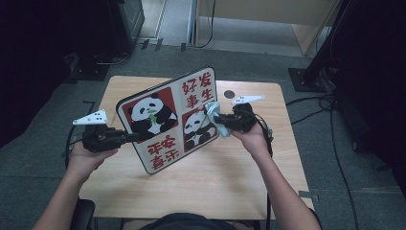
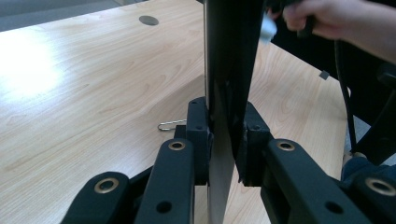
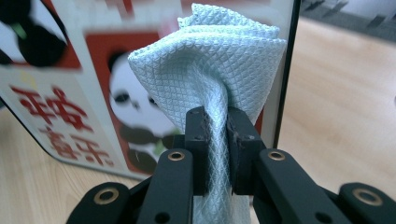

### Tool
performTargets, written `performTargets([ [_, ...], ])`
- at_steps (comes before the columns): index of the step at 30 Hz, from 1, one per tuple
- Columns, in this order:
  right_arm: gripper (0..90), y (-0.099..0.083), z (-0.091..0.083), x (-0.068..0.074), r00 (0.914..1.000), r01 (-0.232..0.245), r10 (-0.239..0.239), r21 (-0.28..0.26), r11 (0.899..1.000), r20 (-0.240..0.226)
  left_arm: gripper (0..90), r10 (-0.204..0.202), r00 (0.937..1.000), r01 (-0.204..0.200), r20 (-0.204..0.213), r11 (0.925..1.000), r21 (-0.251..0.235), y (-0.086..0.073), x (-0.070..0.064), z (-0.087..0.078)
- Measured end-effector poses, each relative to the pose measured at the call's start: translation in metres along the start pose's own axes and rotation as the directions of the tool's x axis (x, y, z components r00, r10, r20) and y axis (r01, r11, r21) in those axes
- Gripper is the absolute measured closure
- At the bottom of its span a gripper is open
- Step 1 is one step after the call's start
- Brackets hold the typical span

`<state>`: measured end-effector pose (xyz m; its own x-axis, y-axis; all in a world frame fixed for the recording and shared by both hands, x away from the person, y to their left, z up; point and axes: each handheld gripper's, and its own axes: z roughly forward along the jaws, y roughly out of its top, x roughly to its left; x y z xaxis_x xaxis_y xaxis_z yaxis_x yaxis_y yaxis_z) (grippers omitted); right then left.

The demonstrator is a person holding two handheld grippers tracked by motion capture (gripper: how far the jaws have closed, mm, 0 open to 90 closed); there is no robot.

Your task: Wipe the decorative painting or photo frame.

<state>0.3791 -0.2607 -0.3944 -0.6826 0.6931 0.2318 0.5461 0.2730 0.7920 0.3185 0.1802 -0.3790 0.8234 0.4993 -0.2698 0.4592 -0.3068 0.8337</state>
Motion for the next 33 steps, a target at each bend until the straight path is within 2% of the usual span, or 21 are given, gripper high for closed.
performTargets([
  [2,81.0,0.019,-0.008,0.004,0.9997,0.023,-0.023,-0.012,1.000,-0.004,78.5,0.000,1.0000,0.000,-0.003,1.0000,0.002,0.000,0.000,0.000],
  [3,81.0,0.019,-0.008,0.004,0.9997,0.023,-0.023,-0.012,1.000,-0.004,78.5,-0.001,1.0000,0.001,-0.002,1.0000,0.002,0.000,0.000,0.000],
  [7,81.1,0.042,-0.014,0.011,0.9978,0.066,-0.066,-0.007,0.998,-0.005,78.5,-0.001,1.0000,0.001,-0.003,1.0000,0.002,0.000,0.000,0.000],
  [8,81.1,0.055,-0.017,0.015,0.9965,0.084,-0.084,-0.015,0.996,-0.004,78.5,-0.002,1.0000,0.002,-0.002,1.0000,0.003,0.000,0.000,0.000],
  [10,81.1,0.058,-0.019,0.016,0.9965,0.083,-0.083,-0.017,0.996,-0.003,78.5,-0.002,1.0000,0.002,-0.003,1.0000,0.003,0.000,0.000,0.000],
  [11,81.1,0.069,-0.021,0.019,0.9951,0.099,-0.099,-0.024,0.995,0.001,78.5,-0.002,1.0000,0.002,-0.003,1.0000,0.003,0.000,0.000,0.000],
  [14,81.1,0.084,-0.024,0.024,0.9927,0.121,-0.121,-0.034,0.992,0.007,78.5,-0.003,1.0000,0.003,-0.005,1.0000,0.005,0.001,0.001,0.000],
  [16,81.1,0.088,-0.025,0.026,0.9920,0.126,-0.126,-0.036,0.991,0.007,78.5,-0.007,1.0000,0.007,-0.005,0.9999,0.007,0.001,0.001,0.000],
  [18,81.0,0.106,-0.028,0.034,0.9879,0.155,-0.155,-0.048,0.987,0.013,78.6,-0.007,1.0000,0.007,-0.007,0.9999,0.010,0.001,0.001,0.000],
  [19,81.0,0.106,-0.028,0.034,0.9879,0.155,-0.155,-0.048,0.987,0.013,78.5,-0.007,1.0000,0.007,-0.007,0.9999,0.010,0.001,0.001,0.000],
  [21,81.1,0.117,-0.030,0.038,0.9869,0.161,-0.160,-0.066,0.985,0.017,78.6,-0.006,1.0000,0.006,-0.007,0.9999,0.010,0.001,0.001,0.000],
  [23,81.1,0.120,-0.029,0.039,0.9860,0.167,-0.166,-0.068,0.984,0.016,78.6,-0.006,1.0000,0.006,-0.006,0.9999,0.011,0.001,0.001,0.000],
  [28,81.1,0.119,-0.018,0.041,0.9824,0.187,-0.186,-0.031,0.982,0.015,78.7,0.002,1.0000,-0.002,0.002,0.9999,0.015,0.001,0.001,0.000],
  [33,81.1,0.114,-0.012,0.038,0.9853,0.171,-0.171,-0.022,0.985,0.014,78.7,0.004,1.0000,-0.005,0.006,0.9999,0.014,0.001,0.001,0.000],
])
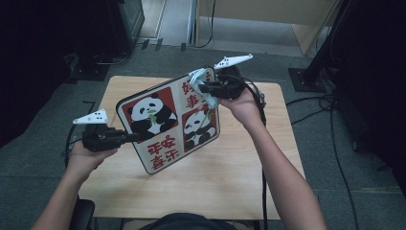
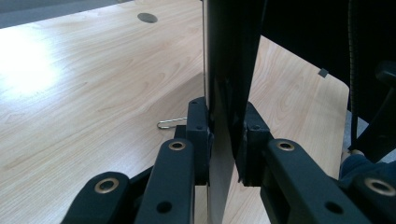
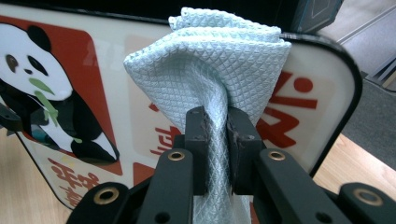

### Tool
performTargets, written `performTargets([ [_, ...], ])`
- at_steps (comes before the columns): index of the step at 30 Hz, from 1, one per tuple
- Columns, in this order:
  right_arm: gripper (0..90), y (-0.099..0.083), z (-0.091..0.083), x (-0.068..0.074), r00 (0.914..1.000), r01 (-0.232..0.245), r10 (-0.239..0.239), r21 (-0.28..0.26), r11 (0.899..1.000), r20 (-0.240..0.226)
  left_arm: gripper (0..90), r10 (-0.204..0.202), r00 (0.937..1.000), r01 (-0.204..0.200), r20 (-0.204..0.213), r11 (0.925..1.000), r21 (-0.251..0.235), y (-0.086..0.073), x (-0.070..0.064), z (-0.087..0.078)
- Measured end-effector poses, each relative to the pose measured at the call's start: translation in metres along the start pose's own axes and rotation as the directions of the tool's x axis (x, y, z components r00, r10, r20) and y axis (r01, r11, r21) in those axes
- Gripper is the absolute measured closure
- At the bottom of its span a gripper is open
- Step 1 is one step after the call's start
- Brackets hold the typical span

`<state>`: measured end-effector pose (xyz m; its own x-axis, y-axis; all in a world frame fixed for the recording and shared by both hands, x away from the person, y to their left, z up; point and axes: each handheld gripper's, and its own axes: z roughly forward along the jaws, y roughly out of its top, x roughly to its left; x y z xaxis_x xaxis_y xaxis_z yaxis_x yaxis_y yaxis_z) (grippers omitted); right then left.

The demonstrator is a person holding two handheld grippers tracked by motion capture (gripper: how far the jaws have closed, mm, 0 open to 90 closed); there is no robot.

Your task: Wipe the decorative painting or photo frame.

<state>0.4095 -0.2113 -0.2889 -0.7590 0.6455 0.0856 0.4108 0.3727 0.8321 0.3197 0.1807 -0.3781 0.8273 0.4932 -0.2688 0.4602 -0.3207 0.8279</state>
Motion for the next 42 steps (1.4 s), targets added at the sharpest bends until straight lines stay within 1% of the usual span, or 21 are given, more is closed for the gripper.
performTargets([
  [11,81.0,-0.010,0.005,-0.002,0.9998,-0.021,0.021,0.004,1.000,-0.007,78.6,0.001,1.0000,-0.001,0.000,1.0000,0.000,0.000,0.000,0.000],
  [21,81.0,-0.018,0.009,-0.003,0.9996,-0.023,0.023,0.005,1.000,-0.013,78.6,0.004,1.0000,-0.004,0.001,1.0000,0.001,0.000,0.000,0.000],
  [22,81.0,-0.019,0.010,-0.002,0.9994,-0.030,0.030,0.006,1.000,-0.014,78.6,0.004,1.0000,-0.004,0.001,1.0000,0.001,0.000,0.000,0.000],
  [29,81.0,-0.025,0.011,-0.003,0.9992,-0.036,0.036,0.012,0.999,-0.020,78.5,0.005,1.0000,-0.005,0.000,1.0000,0.000,0.000,-0.001,0.000],
  [34,81.0,-0.032,0.014,-0.003,0.9988,-0.041,0.041,0.011,0.999,-0.027,78.6,0.005,1.0000,-0.005,0.000,1.0000,-0.001,0.000,0.000,0.000],
  [42,81.0,-0.043,0.017,-0.004,0.9981,-0.047,0.048,0.027,0.999,-0.038,78.5,0.006,1.0000,-0.006,0.000,1.0000,-0.001,0.000,-0.001,0.000],
])
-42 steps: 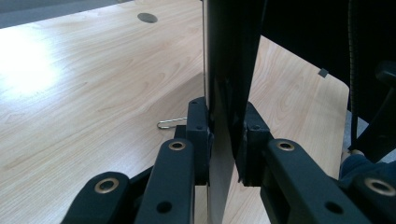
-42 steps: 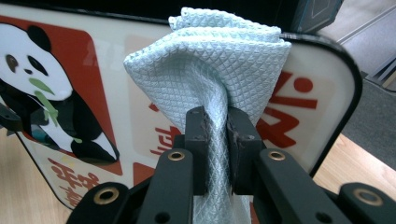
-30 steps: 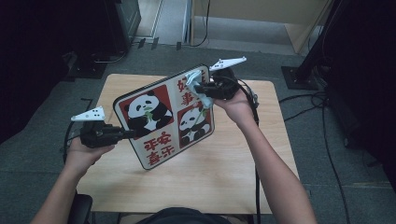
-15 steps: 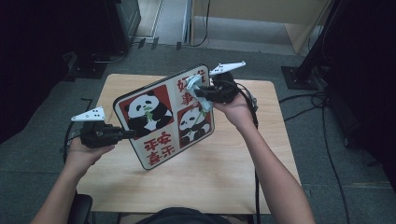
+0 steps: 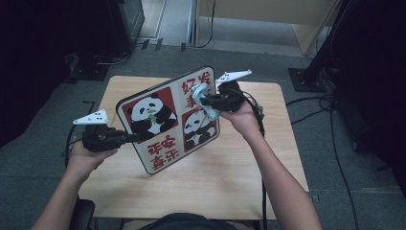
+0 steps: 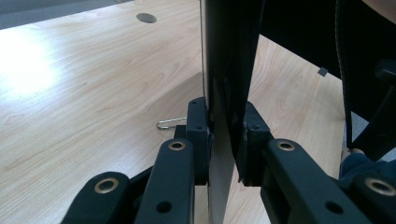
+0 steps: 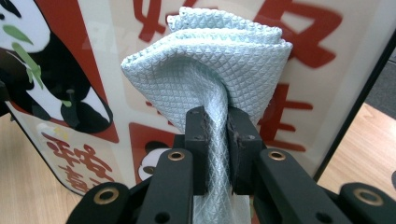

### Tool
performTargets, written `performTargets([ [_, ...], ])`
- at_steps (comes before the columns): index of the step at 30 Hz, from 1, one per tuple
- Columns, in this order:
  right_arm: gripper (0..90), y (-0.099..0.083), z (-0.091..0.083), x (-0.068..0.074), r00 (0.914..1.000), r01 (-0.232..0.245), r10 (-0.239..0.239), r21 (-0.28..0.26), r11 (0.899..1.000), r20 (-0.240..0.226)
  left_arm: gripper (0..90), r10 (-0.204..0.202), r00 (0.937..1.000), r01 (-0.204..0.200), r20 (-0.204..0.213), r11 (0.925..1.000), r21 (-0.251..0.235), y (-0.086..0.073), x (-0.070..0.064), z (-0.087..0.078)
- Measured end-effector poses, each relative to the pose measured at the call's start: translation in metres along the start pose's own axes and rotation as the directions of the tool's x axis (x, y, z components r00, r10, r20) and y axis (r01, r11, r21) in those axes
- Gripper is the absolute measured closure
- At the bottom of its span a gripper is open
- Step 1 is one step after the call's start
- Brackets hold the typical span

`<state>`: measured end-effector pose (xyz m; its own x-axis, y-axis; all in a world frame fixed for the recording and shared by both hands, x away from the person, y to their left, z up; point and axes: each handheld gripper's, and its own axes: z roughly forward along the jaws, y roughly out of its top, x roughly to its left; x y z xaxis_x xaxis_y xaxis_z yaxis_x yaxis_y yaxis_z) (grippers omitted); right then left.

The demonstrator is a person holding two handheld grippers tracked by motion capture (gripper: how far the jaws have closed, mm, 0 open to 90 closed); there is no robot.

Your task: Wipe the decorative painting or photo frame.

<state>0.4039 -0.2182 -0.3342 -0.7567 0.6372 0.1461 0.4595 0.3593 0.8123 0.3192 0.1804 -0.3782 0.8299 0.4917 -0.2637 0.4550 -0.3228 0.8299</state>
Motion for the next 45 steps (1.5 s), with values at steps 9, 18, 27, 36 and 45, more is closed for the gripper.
performTargets([
  [9,81.0,-0.019,0.006,-0.002,0.9997,-0.022,0.022,-0.011,1.000,-0.013,78.5,0.001,1.0000,-0.001,0.000,1.0000,0.000,0.000,0.000,0.000],
  [18,81.0,-0.030,0.009,-0.002,0.9994,-0.030,0.030,0.002,1.000,-0.014,78.5,0.002,1.0000,-0.002,-0.001,1.0000,-0.001,0.000,0.000,0.000],
  [27,80.9,-0.044,0.015,-0.003,0.9990,-0.042,0.042,0.006,0.999,-0.016,78.5,0.000,1.0000,0.000,-0.001,1.0000,-0.001,0.000,0.000,0.000],
  [36,80.9,-0.059,0.021,-0.003,0.9976,-0.064,0.065,0.034,0.997,-0.025,78.5,0.003,1.0000,-0.003,-0.001,1.0000,0.001,0.000,0.000,0.000],
  [45,80.9,-0.074,0.027,-0.004,0.9964,-0.078,0.079,0.046,0.996,-0.029,78.5,0.003,1.0000,-0.003,-0.001,1.0000,0.001,0.000,0.000,0.000],
])
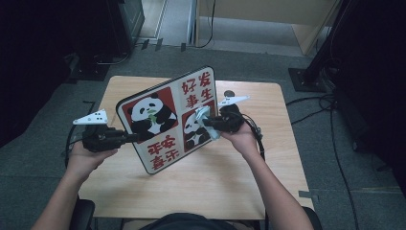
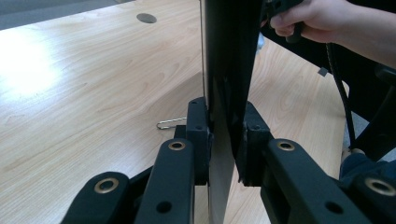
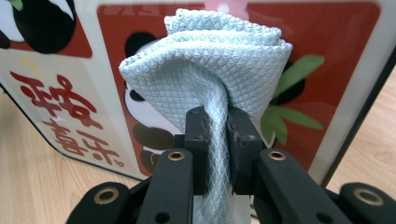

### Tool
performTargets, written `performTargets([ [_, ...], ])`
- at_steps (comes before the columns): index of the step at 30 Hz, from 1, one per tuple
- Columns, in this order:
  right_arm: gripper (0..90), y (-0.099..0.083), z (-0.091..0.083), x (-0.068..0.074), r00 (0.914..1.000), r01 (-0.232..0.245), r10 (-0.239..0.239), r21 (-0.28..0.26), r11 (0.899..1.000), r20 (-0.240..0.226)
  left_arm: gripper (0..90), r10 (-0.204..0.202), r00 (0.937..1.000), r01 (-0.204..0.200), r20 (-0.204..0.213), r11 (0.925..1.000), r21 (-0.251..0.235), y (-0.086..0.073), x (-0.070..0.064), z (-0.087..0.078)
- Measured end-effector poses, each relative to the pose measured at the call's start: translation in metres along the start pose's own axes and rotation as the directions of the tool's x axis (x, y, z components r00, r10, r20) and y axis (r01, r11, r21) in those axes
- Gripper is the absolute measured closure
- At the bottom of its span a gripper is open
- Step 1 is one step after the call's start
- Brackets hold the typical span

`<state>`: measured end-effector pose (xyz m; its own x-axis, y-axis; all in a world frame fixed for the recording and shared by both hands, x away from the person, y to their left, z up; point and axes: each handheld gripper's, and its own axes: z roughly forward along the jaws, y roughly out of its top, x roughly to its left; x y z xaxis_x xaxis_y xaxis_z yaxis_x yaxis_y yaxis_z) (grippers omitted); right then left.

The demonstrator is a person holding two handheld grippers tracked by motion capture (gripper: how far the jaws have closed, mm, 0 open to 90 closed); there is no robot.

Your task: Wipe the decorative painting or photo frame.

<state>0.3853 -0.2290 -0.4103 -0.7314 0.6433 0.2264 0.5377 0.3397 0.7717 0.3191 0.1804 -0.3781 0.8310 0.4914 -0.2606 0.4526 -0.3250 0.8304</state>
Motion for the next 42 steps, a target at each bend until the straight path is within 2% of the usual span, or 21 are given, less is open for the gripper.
performTargets([
  [11,80.9,-0.020,0.008,-0.003,0.9997,-0.024,0.024,0.036,0.999,0.002,78.5,0.005,1.0000,-0.005,-0.004,1.0000,-0.001,0.000,0.000,0.000],
  [22,80.8,-0.039,0.017,-0.005,0.9993,-0.037,0.037,0.046,0.998,0.007,78.5,0.005,1.0000,-0.005,-0.001,1.0000,-0.001,0.000,0.000,0.000],
  [37,80.8,-0.067,0.032,-0.009,0.9974,-0.072,0.071,0.128,0.989,0.009,78.5,0.005,1.0000,-0.005,0.001,1.0000,0.000,0.000,-0.001,0.000],
  [42,80.8,-0.076,0.036,-0.010,0.9969,-0.079,0.079,0.123,0.989,0.009,78.5,0.004,1.0000,-0.004,0.002,1.0000,-0.002,0.000,-0.001,0.000],
])
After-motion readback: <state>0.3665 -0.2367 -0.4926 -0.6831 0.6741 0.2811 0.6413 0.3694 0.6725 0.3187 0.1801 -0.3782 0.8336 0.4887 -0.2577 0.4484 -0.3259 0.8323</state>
